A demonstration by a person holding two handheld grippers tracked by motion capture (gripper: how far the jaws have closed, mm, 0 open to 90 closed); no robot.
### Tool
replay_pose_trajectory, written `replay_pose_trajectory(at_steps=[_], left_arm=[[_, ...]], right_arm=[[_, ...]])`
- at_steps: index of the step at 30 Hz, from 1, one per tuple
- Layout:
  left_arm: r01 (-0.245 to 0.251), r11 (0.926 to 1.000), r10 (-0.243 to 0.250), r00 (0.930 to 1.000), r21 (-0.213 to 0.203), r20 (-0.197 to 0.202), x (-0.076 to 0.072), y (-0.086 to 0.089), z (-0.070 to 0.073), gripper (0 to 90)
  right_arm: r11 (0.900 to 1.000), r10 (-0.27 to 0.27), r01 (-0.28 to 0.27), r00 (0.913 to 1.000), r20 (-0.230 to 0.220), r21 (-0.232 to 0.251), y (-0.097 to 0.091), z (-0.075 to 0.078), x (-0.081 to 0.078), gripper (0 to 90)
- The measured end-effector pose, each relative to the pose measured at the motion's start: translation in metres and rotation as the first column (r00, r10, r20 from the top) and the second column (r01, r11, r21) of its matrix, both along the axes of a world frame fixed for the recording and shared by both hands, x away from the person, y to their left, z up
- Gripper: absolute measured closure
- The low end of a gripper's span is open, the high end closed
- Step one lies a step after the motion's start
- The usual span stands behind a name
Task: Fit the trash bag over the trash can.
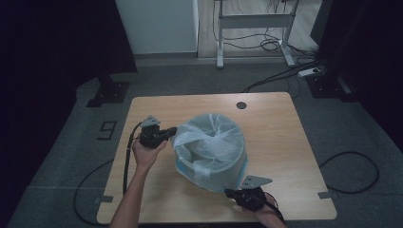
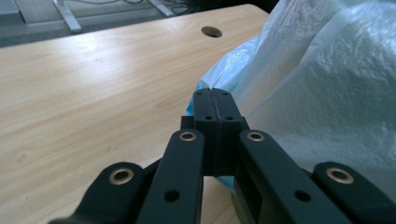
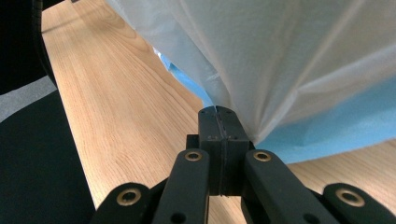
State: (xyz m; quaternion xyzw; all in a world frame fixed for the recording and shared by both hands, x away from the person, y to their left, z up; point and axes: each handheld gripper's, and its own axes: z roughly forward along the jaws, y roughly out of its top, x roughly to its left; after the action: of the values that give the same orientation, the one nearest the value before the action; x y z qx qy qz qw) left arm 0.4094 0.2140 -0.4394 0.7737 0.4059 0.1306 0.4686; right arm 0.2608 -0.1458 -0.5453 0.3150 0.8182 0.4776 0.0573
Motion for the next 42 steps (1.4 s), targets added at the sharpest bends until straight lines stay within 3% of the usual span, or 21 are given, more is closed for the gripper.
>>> replay_pose_trajectory(at_steps=[6,12,15,18,21,22,23,26,27,30,34,35,39,40,42], left_arm=[[-0.001,1.0,0.001,0.9998,0.0,-0.021,0.002,0.0,-0.005,89.4],[-0.004,1.0,0.004,0.9999,-0.005,-0.014,0.003,-0.001,-0.008,87.6],[-0.04,0.999,0.04,0.9986,-0.021,0.033,0.001,0.002,-0.004,76.3],[-0.075,0.996,0.079,0.994,-0.049,0.075,-0.003,0.008,0.004,57.6],[-0.096,0.9931,0.103,0.9887,-0.069,0.109,-0.009,0.016,0.012,48.2],[-0.096,0.9931,0.103,0.9887,-0.069,0.109,-0.009,0.016,0.012,46.8],[-0.089,0.9931,0.097,0.9889,-0.076,0.113,-0.012,0.019,0.015,45.4],[-0.066,0.9948,0.076,0.9884,-0.077,0.132,-0.018,0.025,0.021,44.2],[-0.034,0.9962,0.046,0.9882,-0.08,0.146,-0.023,0.028,0.025,43.5],[0.033,0.9955,-0.018,0.9865,-0.089,0.163,-0.029,0.031,0.032,43.0],[0.081,0.9934,-0.065,0.9794,-0.081,0.191,-0.035,0.032,0.04,41.8],[0.115,0.9909,-0.098,0.9737,-0.07,0.206,-0.038,0.031,0.046,41.5],[0.169,0.9849,-0.157,0.9605,-0.036,0.23,-0.042,0.023,0.063,40.6],[0.169,0.9849,-0.157,0.9605,-0.036,0.23,-0.042,0.023,0.063,40.5],[0.218,0.976,-0.213,0.9503,0.004,0.227,-0.042,0.012,0.077,40.0]], right_arm=[[1.0,-0.005,0.005,0.9999,-0.009,-0.003,-0.002,-0.002,0.002,89.0],[1.0,-0.001,0.001,0.9999,-0.014,0.004,-0.004,-0.003,0.004,88.9],[0.9996,0.004,-0.004,1.0,-0.001,0.028,-0.007,0.0,0.003,71.9],[0.9963,0.015,-0.019,0.9988,0.048,0.084,-0.009,0.008,-0.004,55.6],[0.9878,0.019,-0.036,0.9938,0.109,0.151,-0.014,0.02,-0.013,47.2],[0.9878,0.019,-0.036,0.9938,0.109,0.151,-0.014,0.02,-0.013,47.2],[0.9831,0.011,-0.036,0.99,0.141,0.179,-0.018,0.026,-0.018,44.3],[0.9806,0.003,-0.034,0.9872,0.159,0.193,-0.023,0.03,-0.02,42.8],[0.9775,-0.014,-0.024,0.9837,0.179,0.21,-0.031,0.034,-0.02,41.4],[0.9735,-0.038,-0.005,0.982,0.185,0.228,-0.04,0.035,-0.018,40.4],[0.971,-0.066,0.022,0.9821,0.176,0.238,-0.05,0.034,-0.012,39.7],[0.9705,-0.073,0.03,0.9819,0.174,0.239,-0.053,0.033,-0.011,39.5],[0.9695,-0.09,0.046,0.9799,0.178,0.241,-0.059,0.034,-0.008,39.3],[0.9695,-0.09,0.046,0.9799,0.178,0.241,-0.059,0.034,-0.008,39.3],[0.9674,-0.095,0.049,0.98,0.175,0.249,-0.064,0.035,-0.007,40.7]])
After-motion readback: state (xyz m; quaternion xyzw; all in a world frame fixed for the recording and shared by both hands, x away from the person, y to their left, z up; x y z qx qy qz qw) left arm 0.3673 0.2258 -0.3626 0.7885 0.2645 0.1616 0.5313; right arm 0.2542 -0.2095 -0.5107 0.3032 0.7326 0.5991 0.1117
